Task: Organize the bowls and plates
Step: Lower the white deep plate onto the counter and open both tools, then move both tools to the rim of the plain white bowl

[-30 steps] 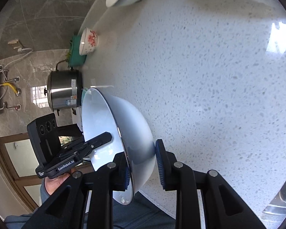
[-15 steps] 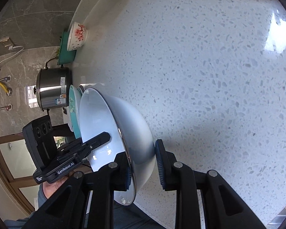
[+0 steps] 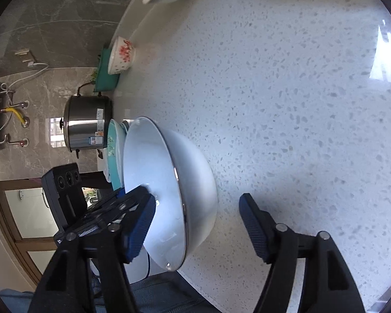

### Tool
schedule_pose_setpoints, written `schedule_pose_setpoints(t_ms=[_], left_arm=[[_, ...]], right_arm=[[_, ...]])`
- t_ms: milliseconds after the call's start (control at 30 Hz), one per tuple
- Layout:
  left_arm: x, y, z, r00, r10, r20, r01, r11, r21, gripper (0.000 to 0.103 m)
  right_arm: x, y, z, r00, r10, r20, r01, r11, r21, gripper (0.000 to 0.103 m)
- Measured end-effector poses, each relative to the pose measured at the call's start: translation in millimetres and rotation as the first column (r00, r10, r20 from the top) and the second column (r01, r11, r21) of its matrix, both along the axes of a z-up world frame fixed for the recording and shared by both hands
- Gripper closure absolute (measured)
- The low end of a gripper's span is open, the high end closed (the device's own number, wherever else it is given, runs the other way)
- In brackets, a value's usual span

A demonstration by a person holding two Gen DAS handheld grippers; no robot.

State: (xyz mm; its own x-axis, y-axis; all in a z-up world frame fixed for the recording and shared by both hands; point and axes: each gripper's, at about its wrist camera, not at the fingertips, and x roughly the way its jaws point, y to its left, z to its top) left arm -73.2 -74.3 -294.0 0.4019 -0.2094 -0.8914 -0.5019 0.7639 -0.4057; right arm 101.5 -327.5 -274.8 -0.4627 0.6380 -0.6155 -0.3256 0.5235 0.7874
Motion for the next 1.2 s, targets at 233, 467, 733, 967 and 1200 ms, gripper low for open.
schedule_pose_setpoints(t_ms=[233, 467, 733, 967, 1200], left_arm=[[-27.5, 0.8, 52.3, 0.996, 0.051, 0.075, -0.058, 0.995, 0.086, 0.0], [3.8, 40.2, 137.3, 0.95, 0.017, 0.312, -0.096, 0.966, 0.239, 0.0], [132.4, 109.0, 163.7, 0.963, -0.148, 0.225, 0.088, 0.963, 0.255, 0.0], [255.5, 123.6, 119.7, 0.949, -0.312, 0.051, 0.277, 0.897, 0.343, 0.002], [317.7, 143.7, 55.0, 0.944, -0.328, -0.039, 0.323, 0.894, 0.312, 0.003]], right_arm=[[21.6, -65.9, 12.9, 0.973, -0.233, 0.001, 0.229, 0.959, 0.169, 0.011], [54.8, -89.4, 62.1, 0.895, -0.42, 0.149, 0.378, 0.893, 0.244, 0.01], [87.0, -48.3, 136.1, 0.82, -0.476, 0.32, 0.405, 0.875, 0.265, 0.009], [125.2, 45.7, 157.0, 0.812, -0.372, 0.45, 0.347, 0.927, 0.14, 0.009], [165.7, 125.2, 103.4, 0.852, -0.264, 0.453, 0.349, 0.93, -0.115, 0.024]])
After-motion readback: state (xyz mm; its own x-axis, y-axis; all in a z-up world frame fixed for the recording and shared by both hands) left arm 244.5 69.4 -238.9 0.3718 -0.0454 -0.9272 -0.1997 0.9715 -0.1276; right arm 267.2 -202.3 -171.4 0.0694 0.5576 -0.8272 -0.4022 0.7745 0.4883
